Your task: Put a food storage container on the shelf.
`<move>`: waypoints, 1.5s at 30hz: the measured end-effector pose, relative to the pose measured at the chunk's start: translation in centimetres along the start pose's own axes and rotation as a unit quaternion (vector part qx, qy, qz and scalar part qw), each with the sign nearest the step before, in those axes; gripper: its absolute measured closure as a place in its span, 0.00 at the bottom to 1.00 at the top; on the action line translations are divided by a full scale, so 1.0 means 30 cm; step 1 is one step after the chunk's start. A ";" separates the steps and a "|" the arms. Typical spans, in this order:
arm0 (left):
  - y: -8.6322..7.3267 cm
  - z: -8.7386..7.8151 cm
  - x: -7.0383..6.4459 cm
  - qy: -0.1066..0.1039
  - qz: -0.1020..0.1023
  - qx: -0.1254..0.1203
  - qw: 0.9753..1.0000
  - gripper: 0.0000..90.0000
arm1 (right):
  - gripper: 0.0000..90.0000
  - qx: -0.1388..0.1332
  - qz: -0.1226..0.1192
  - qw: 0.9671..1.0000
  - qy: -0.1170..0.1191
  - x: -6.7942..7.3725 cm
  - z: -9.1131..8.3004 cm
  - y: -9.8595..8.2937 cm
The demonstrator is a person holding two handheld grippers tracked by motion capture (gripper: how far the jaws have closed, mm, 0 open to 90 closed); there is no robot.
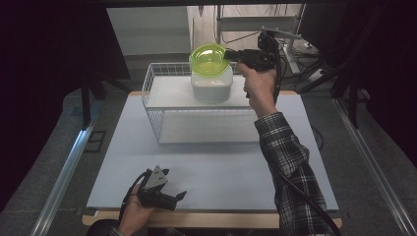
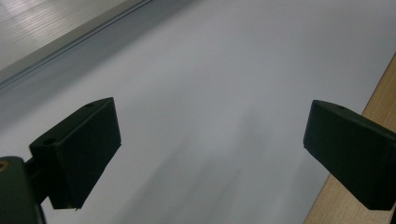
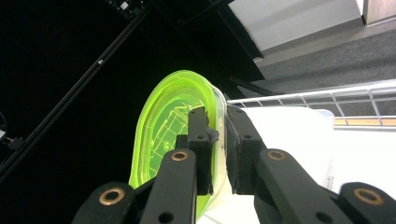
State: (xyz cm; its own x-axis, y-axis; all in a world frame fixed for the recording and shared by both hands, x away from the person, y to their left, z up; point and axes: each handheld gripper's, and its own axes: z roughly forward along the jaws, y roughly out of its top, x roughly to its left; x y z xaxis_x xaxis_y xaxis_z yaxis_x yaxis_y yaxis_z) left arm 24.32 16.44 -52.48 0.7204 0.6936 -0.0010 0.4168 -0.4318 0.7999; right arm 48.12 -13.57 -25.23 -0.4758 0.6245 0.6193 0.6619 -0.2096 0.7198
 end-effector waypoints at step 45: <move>0.000 0.004 -0.005 -0.004 0.006 0.005 1.000 0.04 | 0.28 0.017 -0.082 0.996 -0.041 -0.036 0.003 -0.013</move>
State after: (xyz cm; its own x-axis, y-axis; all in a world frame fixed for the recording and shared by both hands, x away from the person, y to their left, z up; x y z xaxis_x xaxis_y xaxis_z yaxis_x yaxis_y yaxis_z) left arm 24.29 16.27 -52.55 0.7295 0.6840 0.0044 0.4130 -0.4456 0.7943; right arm 48.43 -14.11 -26.20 -0.5308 0.7079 0.4660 0.5988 -0.0759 0.7973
